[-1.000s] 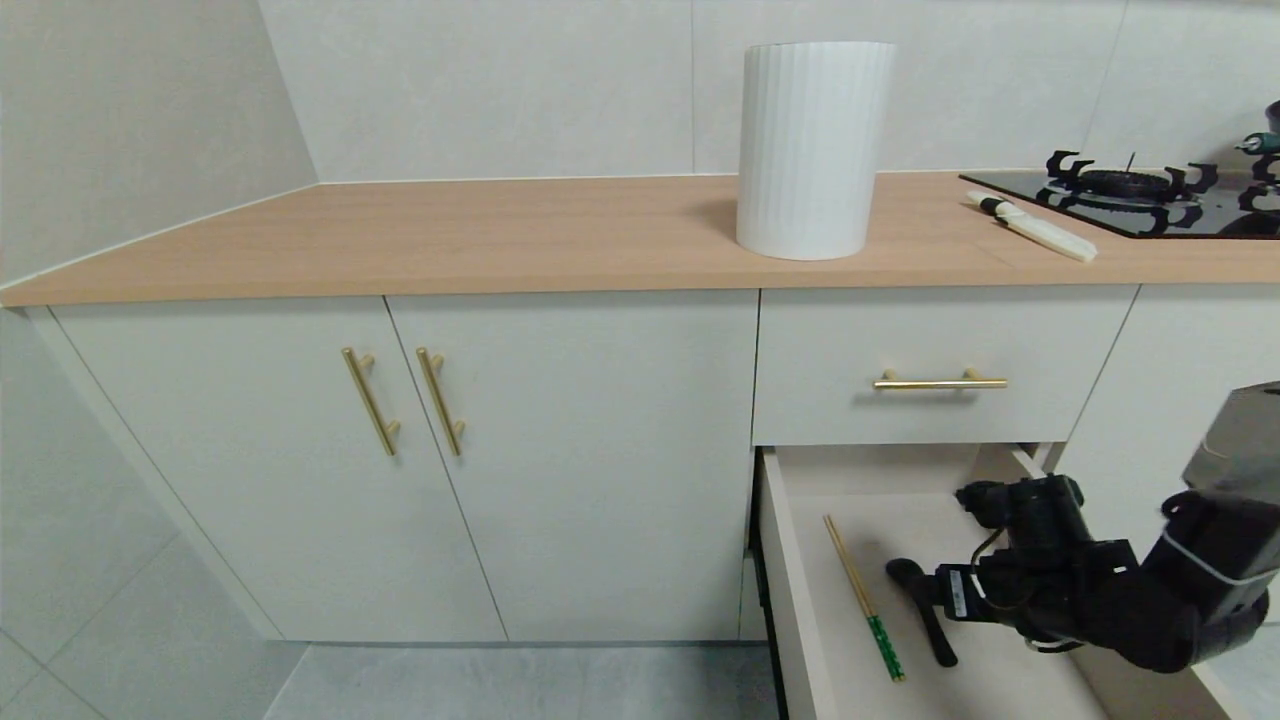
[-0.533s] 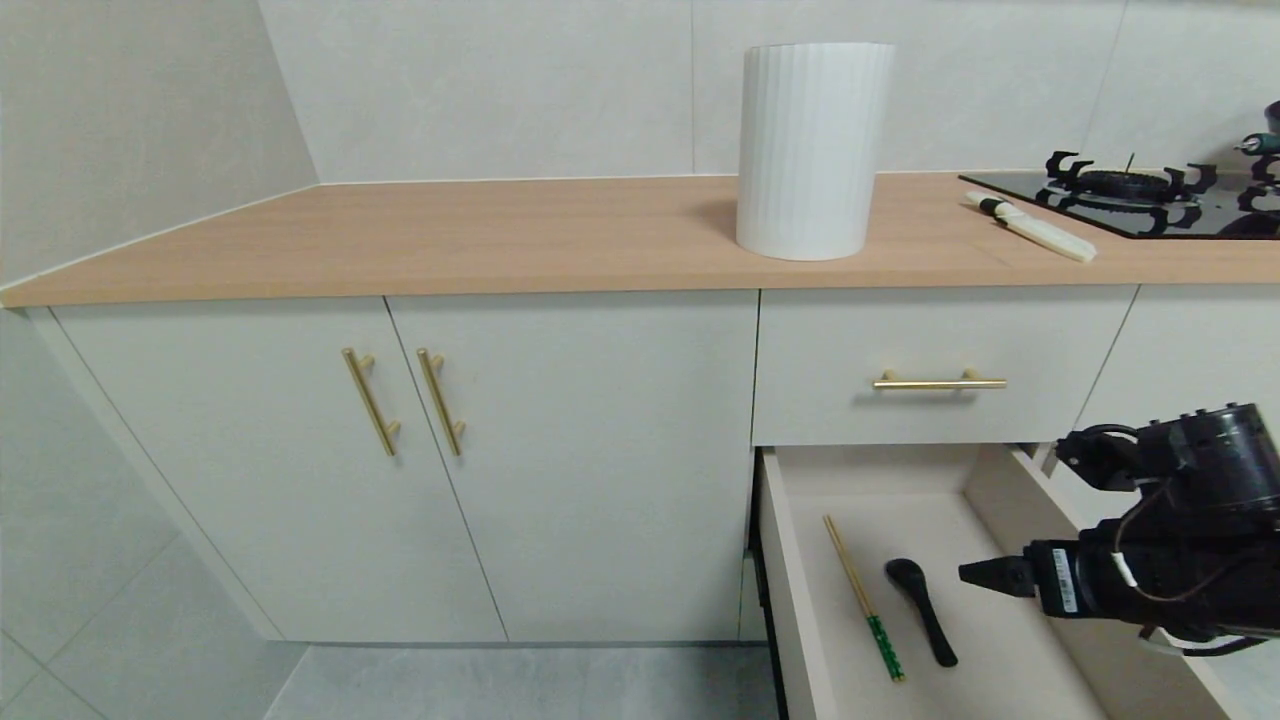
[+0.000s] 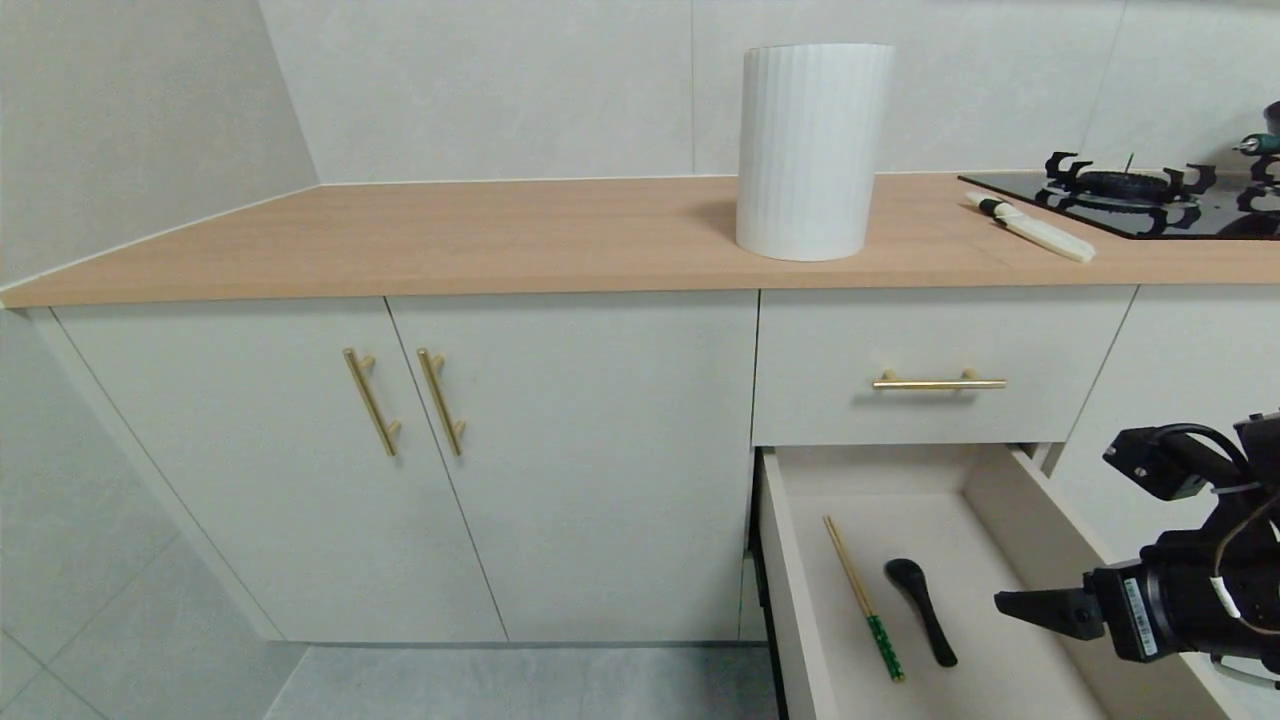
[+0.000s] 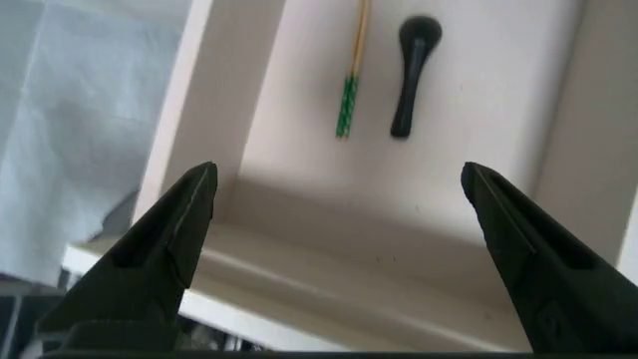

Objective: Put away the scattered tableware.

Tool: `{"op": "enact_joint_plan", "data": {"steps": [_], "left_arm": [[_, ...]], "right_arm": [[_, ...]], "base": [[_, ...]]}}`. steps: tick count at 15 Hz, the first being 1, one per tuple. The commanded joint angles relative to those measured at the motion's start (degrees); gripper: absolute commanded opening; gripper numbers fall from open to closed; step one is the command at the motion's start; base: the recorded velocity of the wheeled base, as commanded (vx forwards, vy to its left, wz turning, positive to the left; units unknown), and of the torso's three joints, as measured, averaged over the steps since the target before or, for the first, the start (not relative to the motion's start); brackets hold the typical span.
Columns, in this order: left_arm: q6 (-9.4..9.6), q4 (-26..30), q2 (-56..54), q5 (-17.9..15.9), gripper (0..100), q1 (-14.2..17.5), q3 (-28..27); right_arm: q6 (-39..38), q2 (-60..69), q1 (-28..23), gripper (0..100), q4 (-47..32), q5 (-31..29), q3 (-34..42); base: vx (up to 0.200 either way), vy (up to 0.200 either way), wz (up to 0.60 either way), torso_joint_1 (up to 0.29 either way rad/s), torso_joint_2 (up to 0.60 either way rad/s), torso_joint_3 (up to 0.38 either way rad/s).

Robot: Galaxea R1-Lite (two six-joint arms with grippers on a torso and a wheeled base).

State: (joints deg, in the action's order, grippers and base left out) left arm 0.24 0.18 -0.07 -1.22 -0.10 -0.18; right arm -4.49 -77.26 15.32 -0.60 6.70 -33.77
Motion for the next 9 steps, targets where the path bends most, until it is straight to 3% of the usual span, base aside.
{"op": "enact_joint_plan", "data": {"steps": [1, 6, 9], "left_arm": [[-0.07, 0.0, 0.1, 0.0, 100, 0.0, 0.0], [-0.07, 0.0, 0.1, 0.0, 100, 0.0, 0.0], [0.02, 0.0, 0.1, 0.0, 100, 0.0, 0.0]], "right_arm": [[0.4, 0.8, 1.2, 100, -0.5, 0.0, 0.5], [2.7, 1.0, 2.5, 100, -4.9, 0.0, 0.5], [3.3, 0.6, 4.2, 100, -8.5, 0.3, 0.7]], "base": [[-0.2, 0.0, 0.0, 0.012, 0.0, -0.002], [-0.2, 0.0, 0.0, 0.002, 0.0, 0.004], [0.0, 0.0, 0.0, 0.0, 0.0, 0.0]]}}
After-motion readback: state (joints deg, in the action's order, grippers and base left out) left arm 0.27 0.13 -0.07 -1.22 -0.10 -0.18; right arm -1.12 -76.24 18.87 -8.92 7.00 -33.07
